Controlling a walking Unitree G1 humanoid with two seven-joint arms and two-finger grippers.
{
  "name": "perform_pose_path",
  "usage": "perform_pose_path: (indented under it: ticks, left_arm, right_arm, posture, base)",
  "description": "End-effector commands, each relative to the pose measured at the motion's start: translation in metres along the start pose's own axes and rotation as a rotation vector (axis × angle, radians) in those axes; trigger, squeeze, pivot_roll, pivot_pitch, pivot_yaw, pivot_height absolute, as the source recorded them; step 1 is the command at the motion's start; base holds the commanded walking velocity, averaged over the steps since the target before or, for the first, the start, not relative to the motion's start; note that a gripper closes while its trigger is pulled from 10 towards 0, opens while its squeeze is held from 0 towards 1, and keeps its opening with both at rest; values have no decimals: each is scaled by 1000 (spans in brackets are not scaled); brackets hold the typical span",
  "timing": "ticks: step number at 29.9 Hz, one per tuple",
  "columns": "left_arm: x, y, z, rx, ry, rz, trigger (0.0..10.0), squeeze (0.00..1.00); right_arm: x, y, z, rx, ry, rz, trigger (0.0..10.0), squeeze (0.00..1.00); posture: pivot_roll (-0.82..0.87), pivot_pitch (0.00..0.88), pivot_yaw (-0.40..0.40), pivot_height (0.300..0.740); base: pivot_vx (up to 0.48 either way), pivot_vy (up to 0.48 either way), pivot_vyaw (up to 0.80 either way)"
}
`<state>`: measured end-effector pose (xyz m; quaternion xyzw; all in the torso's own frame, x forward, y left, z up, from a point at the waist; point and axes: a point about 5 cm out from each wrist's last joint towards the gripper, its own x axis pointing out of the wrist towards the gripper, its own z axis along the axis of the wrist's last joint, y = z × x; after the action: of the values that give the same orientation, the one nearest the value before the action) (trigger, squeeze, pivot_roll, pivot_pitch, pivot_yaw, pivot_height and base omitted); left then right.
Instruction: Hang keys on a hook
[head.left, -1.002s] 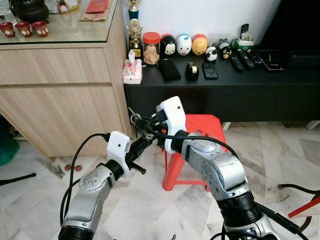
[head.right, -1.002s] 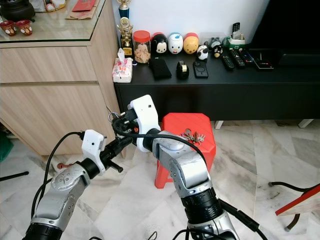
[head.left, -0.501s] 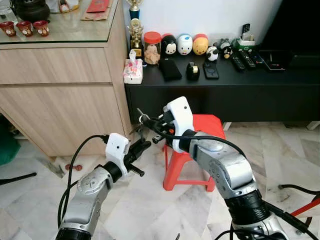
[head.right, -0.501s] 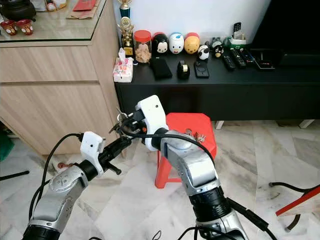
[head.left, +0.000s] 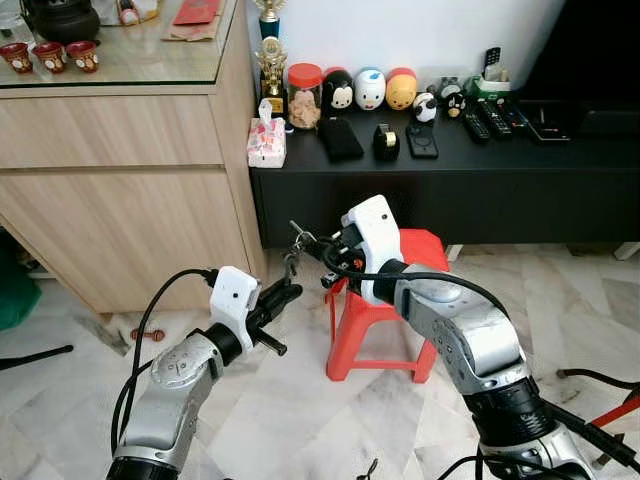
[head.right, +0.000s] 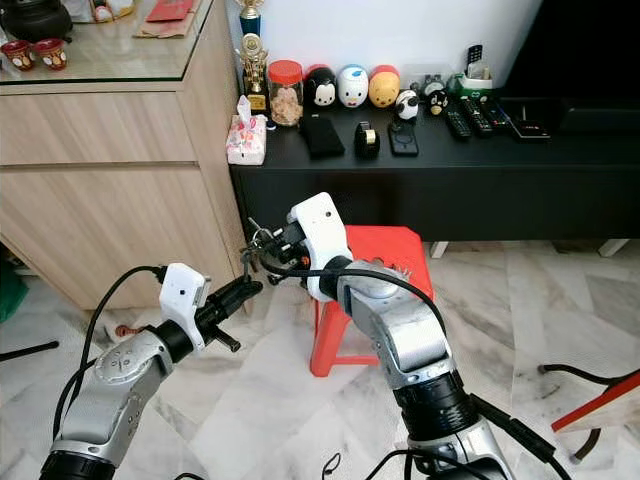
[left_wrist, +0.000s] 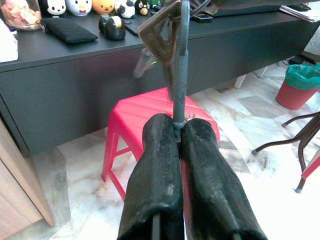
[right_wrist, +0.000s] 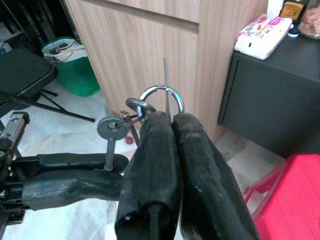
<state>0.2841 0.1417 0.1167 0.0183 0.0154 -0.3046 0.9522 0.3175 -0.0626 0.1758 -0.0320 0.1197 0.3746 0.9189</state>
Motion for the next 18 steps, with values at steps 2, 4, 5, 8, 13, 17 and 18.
perform_pose_path:
  ticks: [2, 4, 5, 8, 13, 17, 18]
  left_arm:
    - [-4, 0, -6, -7, 28, 4, 0, 0]
    - [-4, -1, -6, -8, 30, 1, 0, 0]
    - [-4, -1, -6, -9, 30, 0, 0, 0]
    - [-4, -1, -6, -9, 32, -2, 0, 0]
    - [-6, -1, -7, -7, 43, -6, 0, 0]
    - [-8, -1, -9, 17, 71, -21, 0, 0]
    - [-9, -1, -10, 24, 78, -25, 0, 0]
  right_arm:
    - [-6, -3, 1, -33, 6, 19, 10000, 1000]
    - [-8, -2, -1, -59, 23, 39, 10000, 784]
    - [-8, -2, -2, -62, 27, 44, 10000, 314]
    - [-9, -2, -3, -71, 38, 62, 10000, 0]
    - [-14, -4, -7, -114, 70, 88, 10000, 0]
    - [-22, -21, -13, -147, 102, 38, 10000, 0]
    - [-23, -26, -14, -147, 106, 17, 10000, 0]
  posture:
    - [-109, 94, -47, 740]
    - [-110, 95, -46, 740]
    - [-111, 95, -46, 740]
    - [-111, 96, -46, 740]
    - [-110, 97, -46, 740]
    - [-109, 97, -45, 740]
    - [-109, 97, -45, 740]
  base:
    - [0, 0, 0]
    - [0, 0, 0]
    - [0, 0, 0]
    - [0, 0, 0]
    - [0, 0, 0]
    - [0, 0, 0]
    - [0, 0, 0]
